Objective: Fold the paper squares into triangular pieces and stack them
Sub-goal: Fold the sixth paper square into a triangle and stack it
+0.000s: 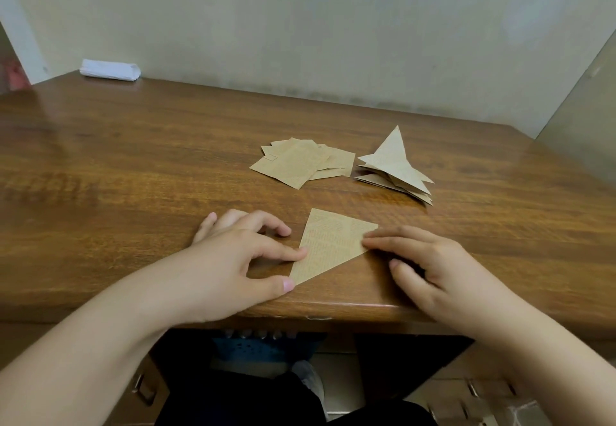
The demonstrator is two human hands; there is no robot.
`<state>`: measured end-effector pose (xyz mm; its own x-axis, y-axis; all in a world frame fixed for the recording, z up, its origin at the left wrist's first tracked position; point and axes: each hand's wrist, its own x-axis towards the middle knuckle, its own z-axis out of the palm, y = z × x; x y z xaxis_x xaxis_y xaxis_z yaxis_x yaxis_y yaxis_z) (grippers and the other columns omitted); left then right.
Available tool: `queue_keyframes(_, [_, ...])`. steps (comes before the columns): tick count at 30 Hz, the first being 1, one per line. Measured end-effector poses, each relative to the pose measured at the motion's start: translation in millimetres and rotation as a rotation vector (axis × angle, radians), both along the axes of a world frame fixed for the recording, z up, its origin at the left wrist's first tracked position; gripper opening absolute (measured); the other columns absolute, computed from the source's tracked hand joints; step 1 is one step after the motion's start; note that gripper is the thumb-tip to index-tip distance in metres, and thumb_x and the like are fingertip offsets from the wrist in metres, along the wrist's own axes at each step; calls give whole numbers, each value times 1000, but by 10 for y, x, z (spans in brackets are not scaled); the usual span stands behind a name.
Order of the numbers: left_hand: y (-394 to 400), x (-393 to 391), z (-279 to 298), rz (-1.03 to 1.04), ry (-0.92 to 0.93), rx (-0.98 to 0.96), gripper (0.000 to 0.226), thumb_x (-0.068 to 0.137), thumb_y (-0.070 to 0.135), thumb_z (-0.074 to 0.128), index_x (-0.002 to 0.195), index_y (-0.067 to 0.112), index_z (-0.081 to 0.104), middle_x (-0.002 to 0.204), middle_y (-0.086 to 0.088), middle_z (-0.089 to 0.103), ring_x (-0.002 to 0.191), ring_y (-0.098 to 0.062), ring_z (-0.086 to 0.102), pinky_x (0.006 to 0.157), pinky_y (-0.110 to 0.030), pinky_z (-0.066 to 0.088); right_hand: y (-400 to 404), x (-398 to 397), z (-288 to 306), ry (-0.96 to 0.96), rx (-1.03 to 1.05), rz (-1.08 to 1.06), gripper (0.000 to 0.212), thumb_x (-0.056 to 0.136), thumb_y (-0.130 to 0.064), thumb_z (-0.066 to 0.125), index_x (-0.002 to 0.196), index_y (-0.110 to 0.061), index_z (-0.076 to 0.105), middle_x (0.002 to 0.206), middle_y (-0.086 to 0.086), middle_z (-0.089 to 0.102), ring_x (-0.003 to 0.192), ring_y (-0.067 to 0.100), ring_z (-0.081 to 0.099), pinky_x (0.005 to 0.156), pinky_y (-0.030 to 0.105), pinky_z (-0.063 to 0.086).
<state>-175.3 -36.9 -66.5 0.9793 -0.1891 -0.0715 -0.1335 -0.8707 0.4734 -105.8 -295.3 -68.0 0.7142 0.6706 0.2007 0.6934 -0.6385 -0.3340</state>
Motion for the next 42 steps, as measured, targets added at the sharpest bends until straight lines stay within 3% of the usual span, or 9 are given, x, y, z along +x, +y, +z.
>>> queue_keyframes(5, [4, 36, 75, 2, -8, 71, 30, 90, 49, 48, 118, 60, 48, 126, 38, 29, 128, 8, 15, 113, -51, -16, 30, -228, -19, -150, -92, 34, 44, 85, -44, 38, 119, -33, 64, 115, -23, 56, 116, -10, 42, 116, 29, 13])
queue_keyframes(10, [-218, 10, 80, 97, -271, 288, 41, 93, 51, 26, 110, 41, 62, 133, 28, 30, 128, 1, 19, 111, -53, -20, 164, -436, -128, -324, 9, 42, 24, 79, -38, 54, 90, -25, 71, 91, -13, 62, 94, 5, 61, 103, 32, 32])
queue_keyframes(14, [-357, -75, 15, 178, -377, 327, 43, 93, 52, 34, 118, 33, 62, 137, 16, 33, 129, -7, 21, 110, -51, -19, 288, -516, -217, -387, 5, 140, 21, 79, -28, 55, 91, -19, 69, 89, -5, 60, 80, 14, 56, 72, 30, 49])
queue_keyframes(20, [-393, -94, -44, 95, -425, 65, 31, 95, 36, 46, 124, 34, 56, 108, 21, 43, 107, 0, 34, 96, -16, 25, 216, -468, -211, -239, 126, 280, 32, 86, -20, 57, 117, -24, 65, 109, -9, 61, 99, 7, 58, 84, 21, 47])
queue_keyframes(25, [-392, -165, -109, 64, -402, 74, 38, 87, 50, 44, 103, 26, 69, 98, 17, 56, 97, -5, 53, 93, -27, 46, 51, -362, -136, -145, 77, 259, 29, 82, -35, 60, 111, -31, 66, 117, -21, 58, 112, -2, 53, 93, 22, 43])
queue_keyframes(28, [-429, -170, -50, 33, -328, 139, 59, 80, 61, 27, 121, 33, 59, 116, 22, 50, 102, 6, 52, 117, -34, 13, 101, -364, -163, -172, 124, 291, 21, 87, -32, 59, 103, -27, 72, 113, -16, 63, 108, 0, 57, 89, 26, 47])
queue_keyframes(31, [-363, -120, -74, -32, -188, 135, 50, 93, 55, 34, 141, 42, 32, 146, 30, 20, 123, 24, 22, 116, -36, -14, 173, -358, -171, -208, 126, 289, 21, 91, -34, 56, 102, -28, 73, 108, -14, 63, 101, 3, 58, 84, 29, 48])
queue_keyframes(35, [-264, -99, -90, -67, -98, 137, 47, 98, 44, 31, 143, 47, 21, 150, 36, 0, 134, 18, -12, 114, -40, -20, 225, -345, -171, -206, 159, 271, 21, 92, -34, 54, 98, -27, 73, 102, -14, 64, 96, 2, 59, 81, 27, 47])
queue_keyframes(42, [-257, -86, -167, -41, -177, 137, 59, 81, 54, 12, 139, 50, 23, 147, 37, 4, 134, 16, -10, 116, -40, -13, 226, -337, -205, -135, 206, 270, 18, 89, -30, 58, 98, -24, 73, 105, -12, 63, 99, 2, 59, 85, 18, 47])
